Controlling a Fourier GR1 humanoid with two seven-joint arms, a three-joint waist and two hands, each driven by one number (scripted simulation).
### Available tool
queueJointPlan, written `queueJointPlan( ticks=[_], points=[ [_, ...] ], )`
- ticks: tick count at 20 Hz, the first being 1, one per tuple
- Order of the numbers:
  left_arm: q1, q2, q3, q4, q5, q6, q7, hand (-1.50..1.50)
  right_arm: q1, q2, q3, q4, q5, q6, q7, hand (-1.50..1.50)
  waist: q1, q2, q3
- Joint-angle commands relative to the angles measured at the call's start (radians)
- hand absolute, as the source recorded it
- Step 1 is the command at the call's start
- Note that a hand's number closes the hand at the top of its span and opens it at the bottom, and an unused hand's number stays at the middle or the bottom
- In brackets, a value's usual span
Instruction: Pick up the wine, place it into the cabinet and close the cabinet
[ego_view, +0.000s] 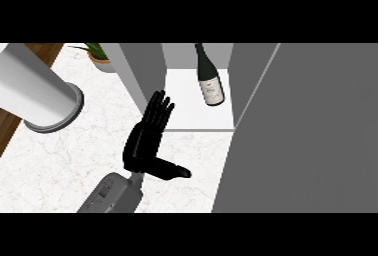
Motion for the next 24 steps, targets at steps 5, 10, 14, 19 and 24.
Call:
queueJointPlan(
  ticks=[5, 10, 14, 19, 24],
  points=[
    [0.246, 0.127, 0.019, -0.191, 0.038, -0.092, -0.029, -1.5, 0.056, -0.086, 0.051, -0.209, -0.039, 0.084, 0.047, -1.5, -0.001, 0.005, 0.0],
    [0.246, 0.207, 0.085, -0.271, 0.052, -0.102, -0.002, -1.5, 0.041, -0.087, 0.161, -0.157, -0.055, 0.188, -0.002, -1.5, 0.001, 0.004, 0.001],
    [0.263, 0.252, 0.132, -0.242, 0.065, -0.159, -0.032, -1.5, 0.003, -0.172, 0.187, -0.213, -0.063, 0.312, -0.003, 1.5, 0.0, 0.008, -0.001],
    [0.338, 0.319, 0.199, -0.29, 0.098, -0.207, -0.043, -1.5, 0.012, -0.156, 0.22, -0.199, -0.061, 0.324, -0.02, 1.5, 0.0, 0.008, 0.0],
    [0.335, 0.358, 0.251, -0.275, 0.131, -0.26, -0.03, -1.5, -0.091, -0.078, 0.228, -0.196, -0.058, 0.319, 0.059, 1.5, 0.014, 0.013, -0.003]
  ],
)
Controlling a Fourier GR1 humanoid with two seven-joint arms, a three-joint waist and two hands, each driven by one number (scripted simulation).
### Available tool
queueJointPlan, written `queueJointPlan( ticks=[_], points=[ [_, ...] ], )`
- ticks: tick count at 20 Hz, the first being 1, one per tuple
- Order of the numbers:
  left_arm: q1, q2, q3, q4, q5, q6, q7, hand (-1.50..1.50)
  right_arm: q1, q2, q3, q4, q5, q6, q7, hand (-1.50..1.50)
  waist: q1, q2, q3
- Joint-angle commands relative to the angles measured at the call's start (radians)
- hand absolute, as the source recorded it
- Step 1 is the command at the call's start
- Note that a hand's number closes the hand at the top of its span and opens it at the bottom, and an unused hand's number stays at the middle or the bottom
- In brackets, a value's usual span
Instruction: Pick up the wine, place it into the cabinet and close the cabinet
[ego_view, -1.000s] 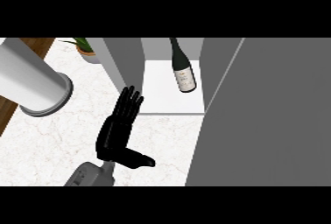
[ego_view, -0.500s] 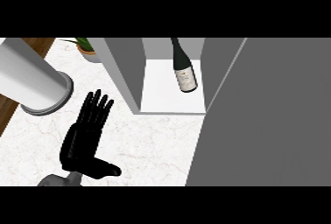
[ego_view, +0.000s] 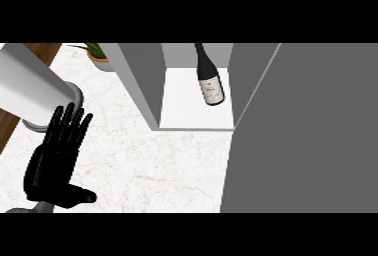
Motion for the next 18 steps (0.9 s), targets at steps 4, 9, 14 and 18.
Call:
queueJointPlan(
  ticks=[4, 9, 14, 18],
  points=[
    [0.019, 0.111, 0.115, 0.034, 0.078, -0.121, 0.02, -1.5, -0.063, 0.086, 0.064, -0.183, -0.035, 0.011, 0.127, 1.5, 0.009, 0.006, 0.0],
    [0.01, 0.122, 0.126, 0.032, 0.093, -0.131, 0.046, -1.5, -0.126, 0.16, 0.117, -0.142, -0.006, 0.016, 0.181, 1.5, 0.016, 0.005, -0.002],
    [0.011, 0.148, 0.141, 0.024, 0.102, -0.159, 0.058, -1.5, -0.161, 0.185, 0.094, -0.142, -0.056, 0.038, 0.197, 1.5, 0.032, 0.007, -0.003],
    [-0.023, 0.16, 0.157, 0.061, 0.135, -0.198, 0.075, -1.5, -0.208, 0.24, 0.082, -0.091, -0.084, 0.061, 0.202, 1.5, 0.044, 0.016, -0.005]
  ],
)
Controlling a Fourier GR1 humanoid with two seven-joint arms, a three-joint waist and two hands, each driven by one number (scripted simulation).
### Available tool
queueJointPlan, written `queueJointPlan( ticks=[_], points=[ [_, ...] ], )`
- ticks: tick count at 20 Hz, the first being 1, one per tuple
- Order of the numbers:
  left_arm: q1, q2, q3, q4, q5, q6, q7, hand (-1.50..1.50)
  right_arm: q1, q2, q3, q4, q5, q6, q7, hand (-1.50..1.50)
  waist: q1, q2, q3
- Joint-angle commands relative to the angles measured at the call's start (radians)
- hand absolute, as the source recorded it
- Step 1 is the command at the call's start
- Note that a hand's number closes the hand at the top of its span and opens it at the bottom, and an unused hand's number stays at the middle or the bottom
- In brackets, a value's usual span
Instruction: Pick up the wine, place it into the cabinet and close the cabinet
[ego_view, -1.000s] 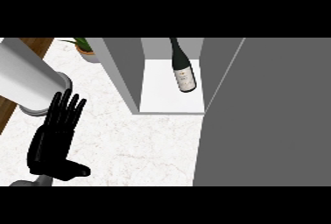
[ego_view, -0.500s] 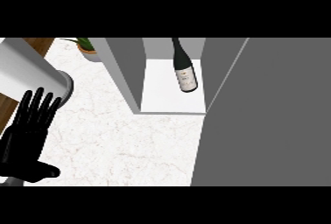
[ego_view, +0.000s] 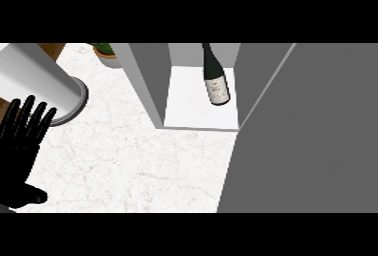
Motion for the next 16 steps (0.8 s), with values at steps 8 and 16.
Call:
queueJointPlan(
  ticks=[8, 16],
  points=[
    [-0.037, 0.014, 0.012, 0.047, 0.001, -0.04, 0.014, -1.5, -0.217, 0.286, 0.016, -0.001, -0.118, 0.011, 0.171, 1.5, 0.044, 0.016, -0.002],
    [-0.027, 0.024, 0.022, 0.045, 0.016, -0.066, 0.027, -1.5, -0.549, 0.554, -0.043, 0.223, -0.116, -0.052, 0.389, 1.5, 0.047, 0.001, -0.001]
  ],
)
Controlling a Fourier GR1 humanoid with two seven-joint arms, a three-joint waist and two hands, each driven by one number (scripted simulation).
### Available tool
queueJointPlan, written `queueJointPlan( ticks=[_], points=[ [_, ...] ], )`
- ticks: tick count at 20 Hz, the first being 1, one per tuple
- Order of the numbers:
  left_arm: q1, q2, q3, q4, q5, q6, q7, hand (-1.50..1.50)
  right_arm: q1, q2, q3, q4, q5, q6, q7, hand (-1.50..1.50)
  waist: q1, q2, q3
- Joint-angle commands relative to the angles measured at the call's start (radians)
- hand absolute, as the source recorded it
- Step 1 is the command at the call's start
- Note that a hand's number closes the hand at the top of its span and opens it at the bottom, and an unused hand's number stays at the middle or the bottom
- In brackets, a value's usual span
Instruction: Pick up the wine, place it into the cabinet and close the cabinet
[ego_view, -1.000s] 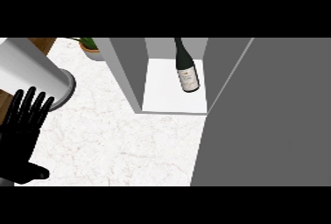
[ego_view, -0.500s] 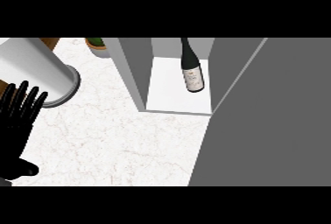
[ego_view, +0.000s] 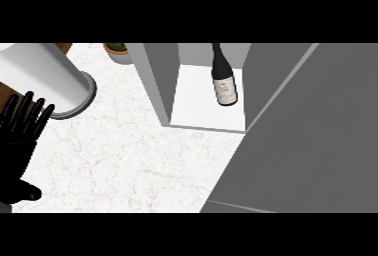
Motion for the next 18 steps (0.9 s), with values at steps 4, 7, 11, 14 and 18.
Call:
queueJointPlan(
  ticks=[4, 7, 11, 14, 18],
  points=[
    [0.028, 0.016, 0.034, 0.036, 0.015, -0.04, -0.005, -1.5, -0.404, 0.373, -0.012, 0.297, -0.01, -0.085, 0.219, 1.5, -0.016, -0.009, 0.002],
    [0.008, 0.023, 0.073, 0.121, 0.005, -0.071, -0.036, -1.5, -0.571, 0.478, -0.041, 0.461, 0.0, -0.111, 0.27, 1.5, -0.047, -0.007, 0.004],
    [0.038, 0.029, 0.089, 0.074, 0.005, -0.062, -0.017, -1.5, -0.731, 0.484, -0.146, 0.67, -0.123, -0.154, 0.203, 1.5, -0.048, -0.008, 0.008],
    [0.042, 0.004, 0.089, 0.066, -0.02, -0.052, -0.018, -1.5, -0.771, 0.486, -0.226, 0.75, -0.202, -0.12, 0.184, 1.5, -0.062, -0.009, 0.009],
    [0.025, -0.005, 0.106, 0.057, -0.009, -0.039, 0.013, -1.5, -0.782, 0.487, -0.314, 0.887, -0.265, -0.06, 0.08, 1.5, -0.064, -0.008, 0.009]
  ],
)
